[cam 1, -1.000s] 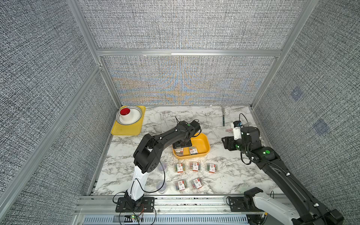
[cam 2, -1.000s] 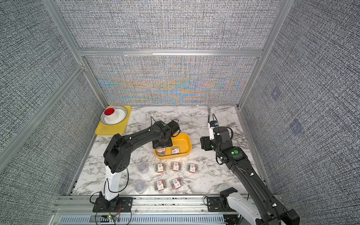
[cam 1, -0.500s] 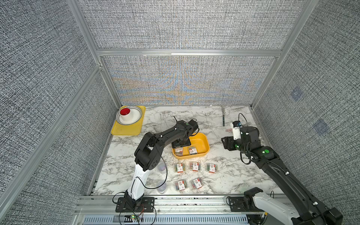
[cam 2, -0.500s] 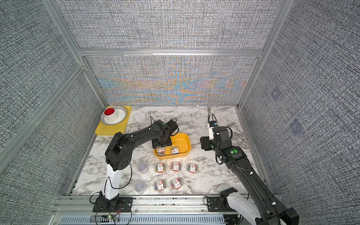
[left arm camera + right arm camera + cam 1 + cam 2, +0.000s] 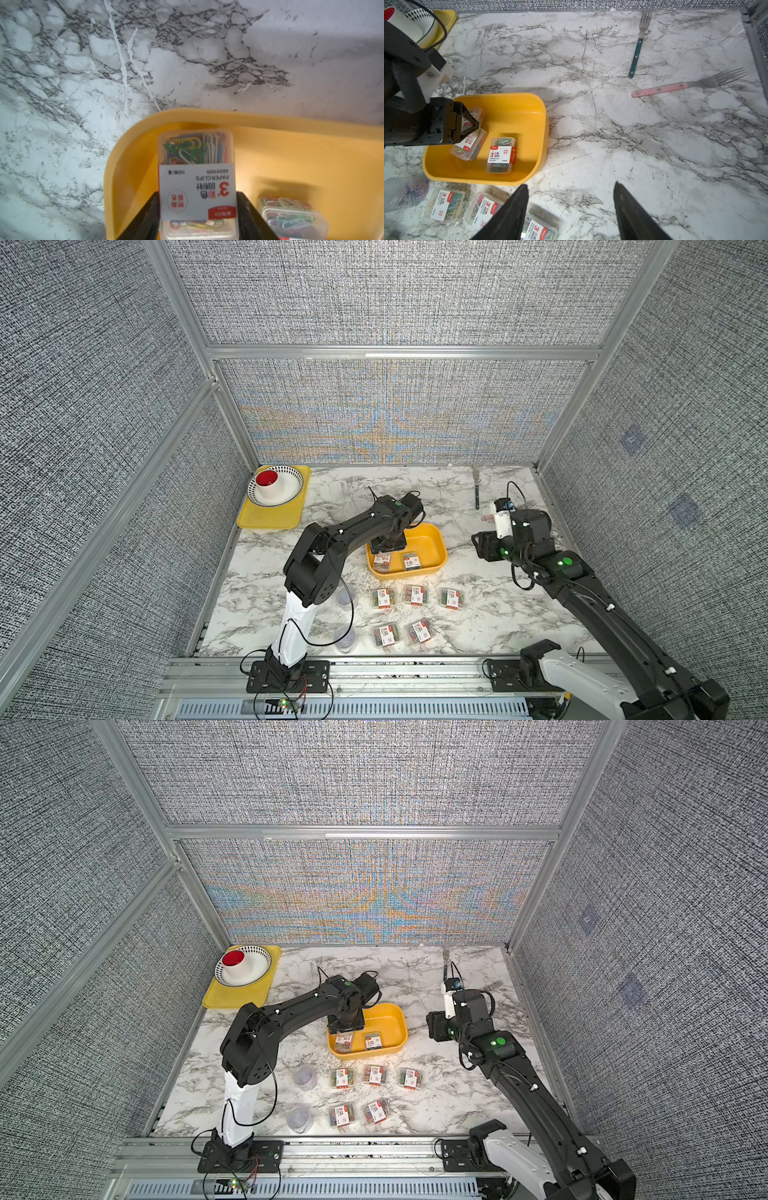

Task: Take the paper clips out of the storage box
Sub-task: Pick up the boxed paper clips from the storage box.

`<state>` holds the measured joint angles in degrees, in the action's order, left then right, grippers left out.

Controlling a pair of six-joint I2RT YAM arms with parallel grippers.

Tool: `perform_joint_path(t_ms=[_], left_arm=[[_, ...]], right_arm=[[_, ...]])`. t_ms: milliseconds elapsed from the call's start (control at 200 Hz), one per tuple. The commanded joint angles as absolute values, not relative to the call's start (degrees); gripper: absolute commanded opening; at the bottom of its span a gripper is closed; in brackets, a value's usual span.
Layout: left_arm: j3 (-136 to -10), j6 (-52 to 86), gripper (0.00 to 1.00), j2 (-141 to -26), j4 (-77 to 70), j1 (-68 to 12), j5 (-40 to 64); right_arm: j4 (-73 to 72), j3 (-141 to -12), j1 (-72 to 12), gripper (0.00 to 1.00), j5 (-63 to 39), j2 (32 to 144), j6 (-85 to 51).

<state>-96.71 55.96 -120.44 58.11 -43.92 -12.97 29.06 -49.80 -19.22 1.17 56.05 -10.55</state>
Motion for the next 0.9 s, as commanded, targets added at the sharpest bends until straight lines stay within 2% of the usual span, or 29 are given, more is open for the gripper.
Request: perform_joint_path(t_ms=[0, 270, 521, 731, 891], left_arm=[[-96.3, 55.7, 0.55, -120.4, 57.9, -43.7, -12.3], [-96.6, 52.8, 0.49, -115.7, 57.7, -44.3, -12.8], [-96.9, 38.3, 0.47, -102.9, 57.1, -50.8, -17.3], [-84.8, 24.0, 0.46, -92.6, 50.4, -59.1, -11.5], [-72.2, 18.9, 0.46, -88.2, 42.5, -61.5, -3.2]], right_arm=[[28.6, -50.0, -19.2, 0.68, 0.9, 56.2, -10.6], [29.0, -50.6, -19.2, 0.67, 0.8, 56.2, -10.7], [31.4, -54.4, -19.1, 0.67, 2.7, 55.6, -10.5], [36.2, -61.3, -17.9, 0.66, 6.5, 53.7, -9.0], [39.0, -66.8, -16.7, 0.66, 9.4, 51.6, -7.2]])
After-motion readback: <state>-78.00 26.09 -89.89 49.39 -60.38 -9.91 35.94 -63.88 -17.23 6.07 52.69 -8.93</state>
